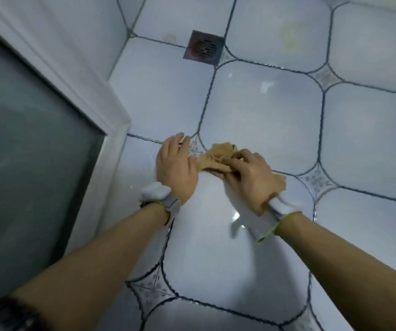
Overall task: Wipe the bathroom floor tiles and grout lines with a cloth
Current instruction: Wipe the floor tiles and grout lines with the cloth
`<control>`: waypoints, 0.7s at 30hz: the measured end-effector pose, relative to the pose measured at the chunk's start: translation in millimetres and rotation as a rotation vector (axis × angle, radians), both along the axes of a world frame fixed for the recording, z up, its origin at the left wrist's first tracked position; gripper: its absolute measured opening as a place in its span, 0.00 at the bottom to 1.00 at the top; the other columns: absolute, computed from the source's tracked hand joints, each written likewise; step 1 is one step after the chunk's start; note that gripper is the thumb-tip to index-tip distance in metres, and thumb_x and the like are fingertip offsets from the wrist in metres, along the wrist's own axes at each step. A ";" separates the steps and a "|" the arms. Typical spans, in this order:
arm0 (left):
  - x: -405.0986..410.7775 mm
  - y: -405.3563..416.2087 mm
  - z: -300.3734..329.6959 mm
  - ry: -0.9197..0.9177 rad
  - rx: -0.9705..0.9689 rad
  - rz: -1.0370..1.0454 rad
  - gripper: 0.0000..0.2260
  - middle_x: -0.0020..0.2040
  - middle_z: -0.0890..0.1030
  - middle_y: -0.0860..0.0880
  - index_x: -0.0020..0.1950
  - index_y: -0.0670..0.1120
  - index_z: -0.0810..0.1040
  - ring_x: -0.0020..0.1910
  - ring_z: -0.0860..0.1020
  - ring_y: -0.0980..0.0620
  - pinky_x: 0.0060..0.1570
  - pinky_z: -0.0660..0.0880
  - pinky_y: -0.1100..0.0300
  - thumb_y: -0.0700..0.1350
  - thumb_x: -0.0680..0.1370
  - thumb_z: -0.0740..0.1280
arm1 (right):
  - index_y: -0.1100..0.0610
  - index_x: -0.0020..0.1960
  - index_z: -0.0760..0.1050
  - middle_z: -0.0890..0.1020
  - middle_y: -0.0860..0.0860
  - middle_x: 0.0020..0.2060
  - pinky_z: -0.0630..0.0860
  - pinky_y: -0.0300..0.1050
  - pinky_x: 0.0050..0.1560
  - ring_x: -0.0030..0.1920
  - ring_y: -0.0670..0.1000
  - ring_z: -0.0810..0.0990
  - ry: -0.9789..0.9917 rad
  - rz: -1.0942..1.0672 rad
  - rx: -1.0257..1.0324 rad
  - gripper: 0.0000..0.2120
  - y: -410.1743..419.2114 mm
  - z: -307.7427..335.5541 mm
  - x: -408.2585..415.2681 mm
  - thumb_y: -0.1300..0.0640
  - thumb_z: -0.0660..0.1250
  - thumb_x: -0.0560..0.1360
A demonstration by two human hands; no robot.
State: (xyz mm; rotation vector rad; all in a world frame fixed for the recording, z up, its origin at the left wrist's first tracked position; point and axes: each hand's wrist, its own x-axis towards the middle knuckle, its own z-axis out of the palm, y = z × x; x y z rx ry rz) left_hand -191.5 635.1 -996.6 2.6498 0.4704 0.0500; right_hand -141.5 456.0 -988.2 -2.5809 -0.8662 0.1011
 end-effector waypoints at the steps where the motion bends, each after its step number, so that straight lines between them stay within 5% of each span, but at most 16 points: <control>1: 7.3 -0.3 -2.3 0.005 0.016 0.014 0.20 0.73 0.66 0.47 0.72 0.44 0.66 0.72 0.61 0.46 0.71 0.59 0.52 0.43 0.80 0.58 | 0.57 0.54 0.82 0.79 0.56 0.50 0.69 0.49 0.45 0.46 0.60 0.74 0.012 -0.013 -0.035 0.08 2.2 -0.4 -2.2 0.60 0.69 0.76; 5: 37.9 -6.9 2.0 -0.124 0.047 0.052 0.20 0.69 0.71 0.48 0.69 0.44 0.71 0.68 0.66 0.45 0.65 0.65 0.51 0.41 0.77 0.60 | 0.58 0.46 0.79 0.79 0.56 0.47 0.74 0.52 0.35 0.41 0.58 0.75 0.060 0.279 -0.003 0.03 -13.6 -4.0 -71.9 0.63 0.69 0.73; 8: 45.3 -7.9 5.1 -0.097 0.089 -0.160 0.20 0.69 0.71 0.46 0.70 0.43 0.70 0.68 0.66 0.44 0.64 0.65 0.50 0.42 0.78 0.58 | 0.55 0.53 0.81 0.80 0.54 0.48 0.76 0.49 0.36 0.43 0.57 0.76 0.121 0.538 0.034 0.07 -43.0 -6.6 -96.4 0.60 0.67 0.76; 14: 58.4 23.9 8.9 0.217 0.212 -0.328 0.25 0.77 0.57 0.44 0.76 0.41 0.60 0.76 0.56 0.46 0.73 0.55 0.49 0.48 0.81 0.59 | 0.57 0.53 0.82 0.80 0.56 0.53 0.77 0.50 0.39 0.45 0.58 0.76 0.057 0.517 0.077 0.10 -13.4 -10.4 0.1 0.52 0.65 0.79; 18: 77.7 56.7 19.8 0.517 0.447 -0.604 0.28 0.79 0.45 0.44 0.78 0.41 0.47 0.78 0.50 0.48 0.75 0.52 0.53 0.47 0.81 0.54 | 0.60 0.41 0.80 0.81 0.57 0.44 0.77 0.50 0.45 0.42 0.57 0.78 -0.102 0.610 0.205 0.04 8.7 -19.7 26.4 0.61 0.70 0.74; 21: 86.5 59.0 34.2 0.700 0.452 -0.683 0.31 0.79 0.42 0.44 0.77 0.41 0.43 0.78 0.48 0.48 0.75 0.52 0.55 0.46 0.80 0.56 | 0.61 0.48 0.80 0.81 0.59 0.51 0.80 0.54 0.48 0.50 0.62 0.80 0.012 0.713 0.157 0.05 3.0 -17.3 22.5 0.61 0.66 0.76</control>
